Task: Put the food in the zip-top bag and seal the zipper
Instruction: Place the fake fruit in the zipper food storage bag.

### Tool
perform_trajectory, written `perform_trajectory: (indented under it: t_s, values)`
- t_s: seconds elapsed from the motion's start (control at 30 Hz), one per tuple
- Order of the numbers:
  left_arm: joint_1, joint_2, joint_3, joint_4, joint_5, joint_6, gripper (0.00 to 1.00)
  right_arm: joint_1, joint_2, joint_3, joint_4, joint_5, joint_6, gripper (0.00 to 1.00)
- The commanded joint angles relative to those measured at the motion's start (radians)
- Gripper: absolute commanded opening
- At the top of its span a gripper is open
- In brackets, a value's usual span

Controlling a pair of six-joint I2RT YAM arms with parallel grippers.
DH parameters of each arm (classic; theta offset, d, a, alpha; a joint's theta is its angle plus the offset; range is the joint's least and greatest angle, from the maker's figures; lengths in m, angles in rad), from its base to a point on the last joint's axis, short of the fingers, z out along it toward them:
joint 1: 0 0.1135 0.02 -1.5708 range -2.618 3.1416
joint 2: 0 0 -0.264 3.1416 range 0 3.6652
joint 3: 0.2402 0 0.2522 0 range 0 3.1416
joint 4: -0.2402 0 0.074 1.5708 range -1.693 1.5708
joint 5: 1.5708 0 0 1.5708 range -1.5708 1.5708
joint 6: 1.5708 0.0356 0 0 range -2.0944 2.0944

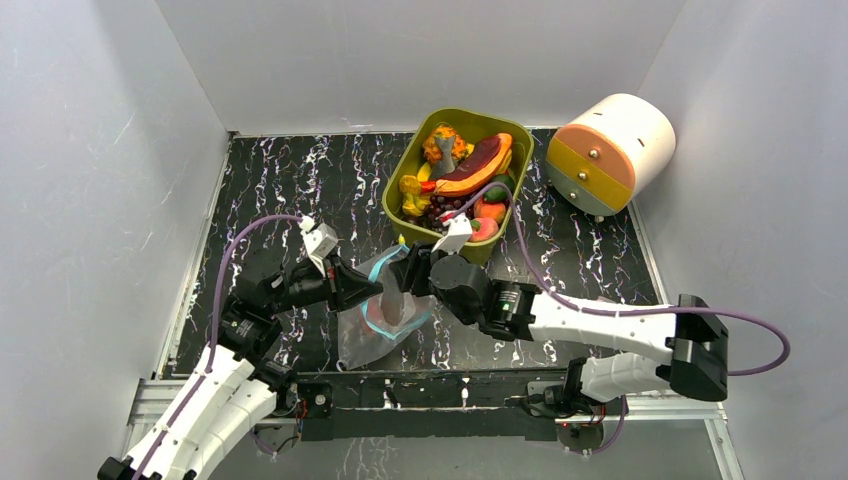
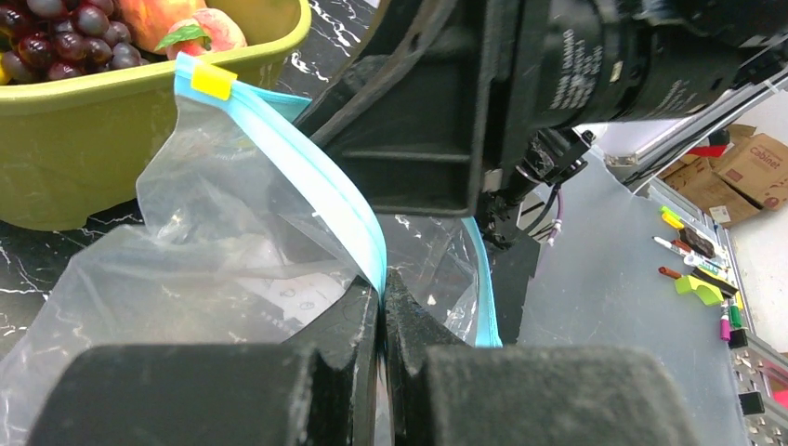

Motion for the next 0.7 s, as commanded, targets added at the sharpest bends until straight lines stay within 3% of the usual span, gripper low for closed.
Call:
perform_trajectory:
  t_s: [0.0,0.17,0.3,0.5,0.67]
  values:
    - [0.003,-0.002,0.014,-0.009,-0.021,0.027,0.00,0.002,-0.107,0.008,-0.069,-0.023,-0.021,0.41]
    - [0.003,0.002,0.018,-0.028,-0.050,0.047,0.00,0.002,-0.219,0.030,-0.142,-0.066,-0.137,0.47]
    - [0.004,0.017,0.029,-0.048,-0.067,0.056,0.00,0.002,-0.258,0.087,-0.236,-0.015,-0.233,0.49]
    - [0.003,0.002,0.043,-0.096,-0.145,0.093,0.00,-0.030,-0.242,0.158,-0.340,0.085,-0.339,0.50]
    - [0.003,-0.018,0.046,-0.113,-0.194,0.107,0.00,-0.126,-0.176,0.179,-0.374,0.103,-0.340,0.50]
